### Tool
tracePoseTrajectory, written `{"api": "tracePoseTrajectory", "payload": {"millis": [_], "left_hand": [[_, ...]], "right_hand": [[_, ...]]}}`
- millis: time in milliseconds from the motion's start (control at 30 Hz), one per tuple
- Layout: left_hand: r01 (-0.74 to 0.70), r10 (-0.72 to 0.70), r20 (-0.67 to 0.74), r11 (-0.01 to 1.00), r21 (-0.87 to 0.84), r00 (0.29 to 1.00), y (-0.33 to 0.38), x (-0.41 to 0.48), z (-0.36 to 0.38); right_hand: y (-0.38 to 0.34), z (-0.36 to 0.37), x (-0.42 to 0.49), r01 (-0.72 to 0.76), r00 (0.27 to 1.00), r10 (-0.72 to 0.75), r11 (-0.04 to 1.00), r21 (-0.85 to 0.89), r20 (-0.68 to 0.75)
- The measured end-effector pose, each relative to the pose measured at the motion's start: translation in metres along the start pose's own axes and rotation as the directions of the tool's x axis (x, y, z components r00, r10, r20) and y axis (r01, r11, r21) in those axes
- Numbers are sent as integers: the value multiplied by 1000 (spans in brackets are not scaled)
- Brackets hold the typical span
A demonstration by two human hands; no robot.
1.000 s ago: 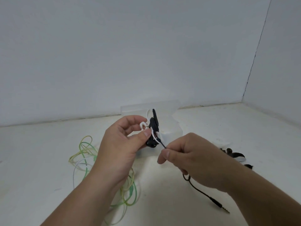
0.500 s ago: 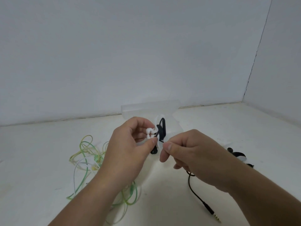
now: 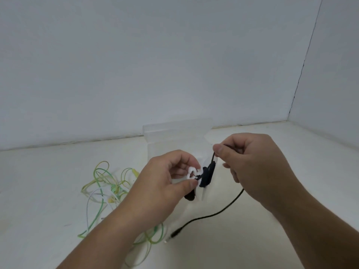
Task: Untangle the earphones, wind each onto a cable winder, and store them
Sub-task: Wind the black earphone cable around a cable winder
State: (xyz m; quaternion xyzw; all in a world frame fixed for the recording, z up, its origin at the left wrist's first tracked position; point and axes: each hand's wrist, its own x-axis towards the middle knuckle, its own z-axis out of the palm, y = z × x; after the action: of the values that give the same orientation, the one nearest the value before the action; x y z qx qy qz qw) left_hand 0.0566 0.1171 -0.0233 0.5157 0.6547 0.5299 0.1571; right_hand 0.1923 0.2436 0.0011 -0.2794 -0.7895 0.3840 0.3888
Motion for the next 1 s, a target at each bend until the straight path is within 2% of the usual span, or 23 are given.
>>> {"api": "tracePoseTrajectory", "payload": {"millis": [100,200,367,533,800,1000], "left_hand": [[12,2,91,988,-152,996,1,0,0],[22,17,134,956,-291,991,1,1,1],[-20,45,45,891,-453,998,-1,2,1],[-42,12,-63,865,-499,998,-4,3,2],[22,-145,-216,871,-490,966,-10,6,1],[50,-188,-270,893,-447,944,-10,9,-3]], "right_hand": [[1,0,1,-47,999,47,996,82,3],[4,1,1,-155,987,147,976,152,60],[11,13,-4,-301,914,273,952,51,301],[8,23,-11,-288,852,256,958,0,457],[5,20,-12,-288,827,267,957,-34,494],[1,15,-14,-244,836,225,969,-28,500]]}}
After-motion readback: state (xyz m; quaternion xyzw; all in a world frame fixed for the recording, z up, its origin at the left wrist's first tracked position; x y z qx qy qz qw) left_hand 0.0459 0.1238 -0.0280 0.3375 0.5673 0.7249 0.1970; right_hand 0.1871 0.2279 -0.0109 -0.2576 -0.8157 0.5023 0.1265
